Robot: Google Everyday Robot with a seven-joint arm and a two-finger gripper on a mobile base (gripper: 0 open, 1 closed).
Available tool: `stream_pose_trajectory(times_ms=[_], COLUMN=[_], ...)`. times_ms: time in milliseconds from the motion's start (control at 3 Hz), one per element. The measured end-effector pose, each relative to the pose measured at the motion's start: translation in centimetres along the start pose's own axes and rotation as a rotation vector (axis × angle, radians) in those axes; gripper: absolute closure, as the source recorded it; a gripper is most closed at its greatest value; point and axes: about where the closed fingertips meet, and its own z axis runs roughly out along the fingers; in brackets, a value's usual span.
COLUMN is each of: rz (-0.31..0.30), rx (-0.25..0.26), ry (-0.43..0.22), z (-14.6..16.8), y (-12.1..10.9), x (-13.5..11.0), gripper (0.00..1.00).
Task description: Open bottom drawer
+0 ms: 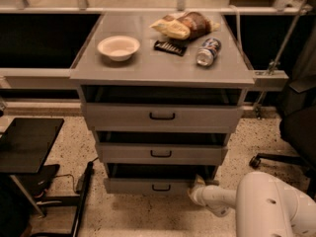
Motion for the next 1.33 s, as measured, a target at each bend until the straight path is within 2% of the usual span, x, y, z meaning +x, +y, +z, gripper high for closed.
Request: stream_pose_trajectory(times_ms=[333, 667, 1000, 1333], rz=[0.0, -0.007, -0.007, -0.014], rx=[0.0, -0.008, -0.008, -0.015], ry=[0.0, 0.003, 0.003, 0.005], z=[-0.5, -0.8, -1.2, -1.5], y=[-0.2, 0.9, 0.7, 1.8], x=[-0.3, 0.2, 0.0, 0.4], gripper=[1.0, 1.0, 1.0, 1.0])
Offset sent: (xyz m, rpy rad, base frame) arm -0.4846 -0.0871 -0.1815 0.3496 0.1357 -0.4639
